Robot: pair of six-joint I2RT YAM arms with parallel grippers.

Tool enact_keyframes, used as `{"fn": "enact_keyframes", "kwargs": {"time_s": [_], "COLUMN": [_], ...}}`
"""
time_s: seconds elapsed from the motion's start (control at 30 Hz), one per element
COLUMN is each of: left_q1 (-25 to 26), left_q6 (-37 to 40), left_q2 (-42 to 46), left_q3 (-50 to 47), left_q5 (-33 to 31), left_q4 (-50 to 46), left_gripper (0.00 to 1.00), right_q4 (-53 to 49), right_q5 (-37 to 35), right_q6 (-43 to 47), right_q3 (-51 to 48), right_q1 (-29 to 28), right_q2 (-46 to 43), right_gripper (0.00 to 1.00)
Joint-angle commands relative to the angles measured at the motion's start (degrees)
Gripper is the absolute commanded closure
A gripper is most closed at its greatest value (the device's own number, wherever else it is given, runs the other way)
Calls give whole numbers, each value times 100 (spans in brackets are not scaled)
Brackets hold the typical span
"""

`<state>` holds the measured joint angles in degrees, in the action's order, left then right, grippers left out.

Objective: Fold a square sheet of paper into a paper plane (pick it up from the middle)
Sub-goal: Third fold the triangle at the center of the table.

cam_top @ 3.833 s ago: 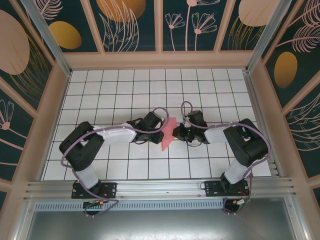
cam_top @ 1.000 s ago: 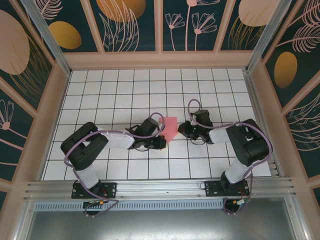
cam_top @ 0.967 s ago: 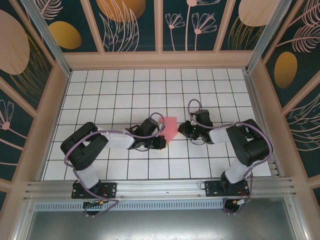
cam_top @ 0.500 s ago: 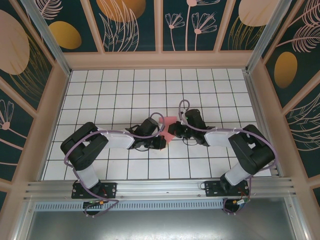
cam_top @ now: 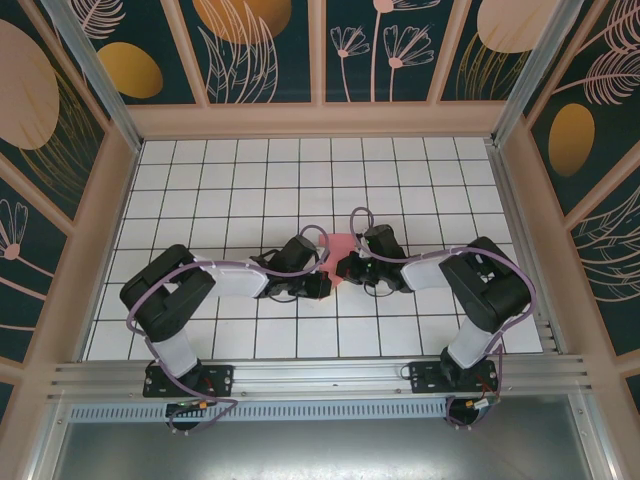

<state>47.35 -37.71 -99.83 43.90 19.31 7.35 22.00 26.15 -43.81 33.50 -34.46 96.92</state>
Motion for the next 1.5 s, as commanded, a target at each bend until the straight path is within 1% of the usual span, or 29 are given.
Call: {"fn": "enact_keyframes", "kwargs": {"time_s": [0.0,0.17,0.23,0.33,0.47,0.57,0.73,0.8,0.97,1.13,1.3,1.47], "left_q1": [-19,-22,-18,-16,-19,-21,-25,-25,-27,-25,-24,-30], "left_q6": [89,91,28,-79,-253,-402,-715,-845,-860,-821,-762,-711], "left_q2": [130,525,674,873,1021,1093,779,703,543,379,200,-177], "left_q3": [-61,261,325,426,540,424,293,181,62,3,31,138], "left_q5": [-201,-306,-344,-307,-108,16,558,664,556,686,709,392], "left_q4": [-809,-1072,-1069,-1008,-883,-643,-306,-109,-72,138,138,-101], "left_gripper": [93,91,87,84,84,85,88,89,89,88,87,88], "right_q4": [-312,-497,-523,-517,-372,-326,-373,-389,-433,-486,-493,-554], "right_q5": [-301,-374,-374,-346,-319,-338,-321,-342,-362,-391,-457,-483], "right_q6": [49,103,120,132,25,18,58,57,67,79,49,79], "right_q3": [-29,8,0,8,-74,-133,-114,-106,-111,-124,-149,-150], "right_q1": [9,18,16,30,23,31,44,37,40,43,43,44], "right_q2": [160,146,159,259,284,256,287,258,247,236,185,156], "right_gripper": [93,93,93,93,93,93,93,93,93,93,93,93]}}
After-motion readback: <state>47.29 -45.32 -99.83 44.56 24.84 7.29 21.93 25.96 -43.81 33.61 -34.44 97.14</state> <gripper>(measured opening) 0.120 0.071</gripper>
